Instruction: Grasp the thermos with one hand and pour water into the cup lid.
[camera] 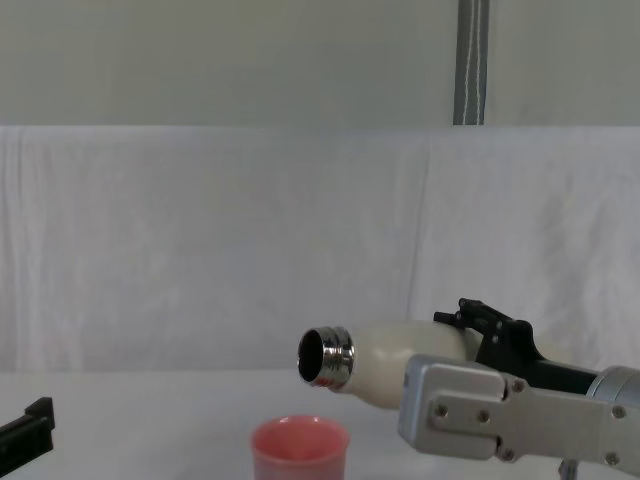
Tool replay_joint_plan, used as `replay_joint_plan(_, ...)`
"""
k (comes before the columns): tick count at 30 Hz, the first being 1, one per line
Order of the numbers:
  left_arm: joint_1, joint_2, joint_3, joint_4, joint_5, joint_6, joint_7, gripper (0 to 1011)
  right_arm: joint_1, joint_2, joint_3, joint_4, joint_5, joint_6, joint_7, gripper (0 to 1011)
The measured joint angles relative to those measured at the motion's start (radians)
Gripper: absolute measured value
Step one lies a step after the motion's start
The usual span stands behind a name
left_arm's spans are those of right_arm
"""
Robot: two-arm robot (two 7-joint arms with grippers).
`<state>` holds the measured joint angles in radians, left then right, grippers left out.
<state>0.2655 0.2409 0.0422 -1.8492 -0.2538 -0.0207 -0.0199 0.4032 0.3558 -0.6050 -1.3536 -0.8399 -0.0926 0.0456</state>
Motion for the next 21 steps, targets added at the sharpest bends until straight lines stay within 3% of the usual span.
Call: replay_joint_plan(21,0.0,0.0,0.0,0.0,0.0,0.0,0.0,1001,0.011,0.025,-0.036,-0.005,-0.074,0.017,-0.036,950)
